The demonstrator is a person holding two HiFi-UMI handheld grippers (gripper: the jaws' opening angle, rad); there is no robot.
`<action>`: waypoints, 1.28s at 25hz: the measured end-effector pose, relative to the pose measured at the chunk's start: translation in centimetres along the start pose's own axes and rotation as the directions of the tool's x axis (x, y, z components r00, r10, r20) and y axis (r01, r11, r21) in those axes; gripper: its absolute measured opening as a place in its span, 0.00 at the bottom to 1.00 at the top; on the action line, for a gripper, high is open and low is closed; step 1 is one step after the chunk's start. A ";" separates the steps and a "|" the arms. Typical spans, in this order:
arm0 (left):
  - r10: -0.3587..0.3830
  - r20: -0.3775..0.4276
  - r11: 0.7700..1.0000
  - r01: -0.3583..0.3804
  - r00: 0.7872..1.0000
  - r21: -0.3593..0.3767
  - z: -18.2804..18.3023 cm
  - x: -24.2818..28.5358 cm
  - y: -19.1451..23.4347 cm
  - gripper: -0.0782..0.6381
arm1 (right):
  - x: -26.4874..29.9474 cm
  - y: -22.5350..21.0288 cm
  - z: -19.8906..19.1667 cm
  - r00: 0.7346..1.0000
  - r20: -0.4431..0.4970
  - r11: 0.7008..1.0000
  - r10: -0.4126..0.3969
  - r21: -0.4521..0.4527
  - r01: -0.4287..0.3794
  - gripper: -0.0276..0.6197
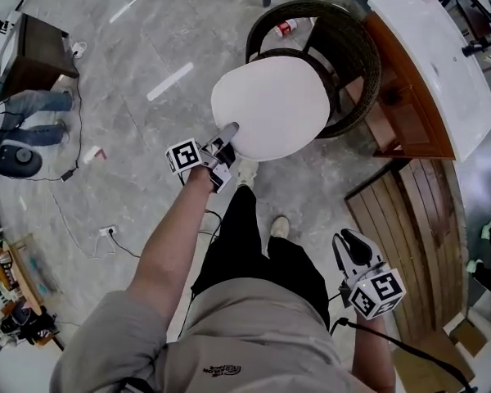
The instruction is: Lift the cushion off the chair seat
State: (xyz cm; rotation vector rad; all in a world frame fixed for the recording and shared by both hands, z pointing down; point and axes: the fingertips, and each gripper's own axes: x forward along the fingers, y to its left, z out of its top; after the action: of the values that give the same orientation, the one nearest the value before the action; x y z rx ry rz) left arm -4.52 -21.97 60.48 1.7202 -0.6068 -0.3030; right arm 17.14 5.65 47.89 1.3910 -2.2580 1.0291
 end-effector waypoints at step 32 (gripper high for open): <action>-0.095 0.233 0.994 0.081 0.968 0.067 -2.6 -36.5 -19.4 0.17 | -2.6 19.0 4.2 0.981 0.025 0.941 0.190 -0.290 -0.175 0.10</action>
State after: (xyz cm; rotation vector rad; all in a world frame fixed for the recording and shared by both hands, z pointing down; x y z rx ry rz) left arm -28.91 2.82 37.96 1.7830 -0.7190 -0.5641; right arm 2.46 9.57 35.48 1.1172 -2.4934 0.6841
